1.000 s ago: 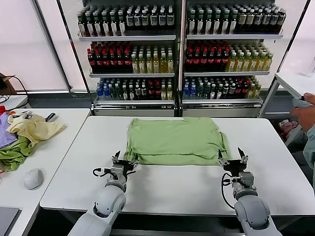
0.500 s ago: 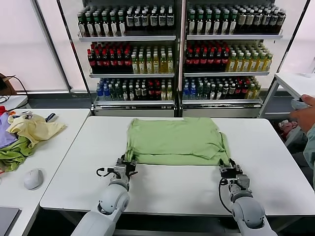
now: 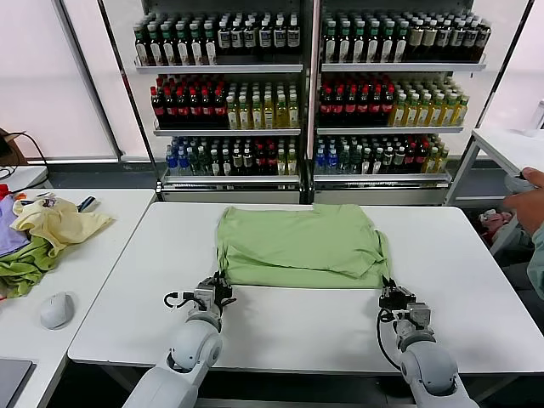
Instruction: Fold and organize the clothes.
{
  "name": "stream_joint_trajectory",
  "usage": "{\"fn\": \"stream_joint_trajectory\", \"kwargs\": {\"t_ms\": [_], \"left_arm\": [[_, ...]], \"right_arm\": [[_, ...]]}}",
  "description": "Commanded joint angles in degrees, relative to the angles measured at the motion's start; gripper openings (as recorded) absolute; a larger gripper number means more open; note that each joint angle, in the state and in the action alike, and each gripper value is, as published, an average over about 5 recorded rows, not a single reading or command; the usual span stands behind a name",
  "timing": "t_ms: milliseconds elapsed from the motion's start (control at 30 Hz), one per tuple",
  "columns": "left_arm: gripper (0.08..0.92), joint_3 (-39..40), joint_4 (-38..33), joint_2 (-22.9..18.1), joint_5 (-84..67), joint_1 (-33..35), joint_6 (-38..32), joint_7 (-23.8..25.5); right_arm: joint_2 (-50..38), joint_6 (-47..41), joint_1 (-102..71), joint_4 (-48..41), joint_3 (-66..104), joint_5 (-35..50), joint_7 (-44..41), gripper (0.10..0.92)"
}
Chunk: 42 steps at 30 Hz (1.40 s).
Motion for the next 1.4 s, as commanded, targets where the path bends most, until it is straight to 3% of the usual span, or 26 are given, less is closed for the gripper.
{"fn": "stream_joint_trajectory", "kwargs": {"t_ms": [33,367,700,933,1000,1200,1400], "left_arm": [[0.120,-1.08,-10.88,1.48,0.06,8.37,-0.35,0.40],[0.120,-4.72,-23.60,3.13,1.37,21.03,-0.64,1.40],[0.120,-8.37,-29.92,3.06,3.47,30.81,-0.55,3.05],[0.125,-9.98,-32.74,3.45,5.63,33.77,0.14,4.28],[0.143,-10.53,-33.62,3.50,5.89,34.21,0.16,4.50],[0.322,-13.09,-35.37,4.05,5.59,33.34,-0.02,4.70],[0.495,-14.41,-32.08,5.48,2.80,26.98,-1.43,4.94]], "right_arm": [[-0.06,0.15,-9.70,9.68,1.99,0.26,-0.42,0.144],[1.23,0.29,-24.63,25.10,6.80,-1.70,-0.57,0.144],[1.79,0.15,-35.62,32.90,9.77,-3.99,-1.09,0.144],[1.91,-2.74,-37.84,36.35,11.00,-6.67,-1.02,0.147],[1.88,-2.27,-37.64,36.92,11.22,-6.89,-0.99,0.174],[1.22,-0.30,-34.09,38.68,12.33,-4.49,-0.08,0.321],[-1.41,-2.23,-25.11,35.47,11.37,-1.07,1.37,0.493]]}}
